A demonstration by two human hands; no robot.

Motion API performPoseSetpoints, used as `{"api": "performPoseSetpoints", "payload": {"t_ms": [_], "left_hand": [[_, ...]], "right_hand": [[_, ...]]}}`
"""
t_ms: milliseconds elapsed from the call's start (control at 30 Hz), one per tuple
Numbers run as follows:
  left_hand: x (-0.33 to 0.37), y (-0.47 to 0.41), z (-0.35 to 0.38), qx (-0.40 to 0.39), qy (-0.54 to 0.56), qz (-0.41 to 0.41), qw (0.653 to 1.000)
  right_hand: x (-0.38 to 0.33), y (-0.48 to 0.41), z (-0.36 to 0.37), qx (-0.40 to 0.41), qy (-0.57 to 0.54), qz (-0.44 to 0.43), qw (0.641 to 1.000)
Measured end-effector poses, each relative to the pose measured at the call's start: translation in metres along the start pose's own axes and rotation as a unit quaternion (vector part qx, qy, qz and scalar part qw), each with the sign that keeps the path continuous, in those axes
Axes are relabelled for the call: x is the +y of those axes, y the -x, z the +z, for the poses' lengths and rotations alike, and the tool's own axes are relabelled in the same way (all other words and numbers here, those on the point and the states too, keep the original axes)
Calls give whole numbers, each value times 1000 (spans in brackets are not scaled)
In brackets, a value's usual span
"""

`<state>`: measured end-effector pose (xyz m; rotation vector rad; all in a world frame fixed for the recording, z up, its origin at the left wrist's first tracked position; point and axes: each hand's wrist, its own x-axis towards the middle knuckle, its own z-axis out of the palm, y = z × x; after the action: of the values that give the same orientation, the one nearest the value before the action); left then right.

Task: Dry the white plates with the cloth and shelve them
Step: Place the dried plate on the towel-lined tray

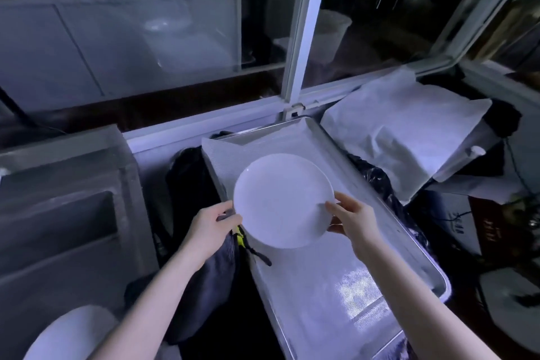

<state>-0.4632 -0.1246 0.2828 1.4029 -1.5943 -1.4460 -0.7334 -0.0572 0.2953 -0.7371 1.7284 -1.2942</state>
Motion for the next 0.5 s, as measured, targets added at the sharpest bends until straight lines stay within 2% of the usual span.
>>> {"api": "performPoseSetpoints", "payload": {"t_ms": [267,500], "left_hand": [[-11,-61,82,-46,-91,-69,992],[-33,-78,114,-35,-143,-99,984]], "right_hand": [[60,-65,-48,60,67,67,994],[98,-79,-58,85,162,81,980]]}}
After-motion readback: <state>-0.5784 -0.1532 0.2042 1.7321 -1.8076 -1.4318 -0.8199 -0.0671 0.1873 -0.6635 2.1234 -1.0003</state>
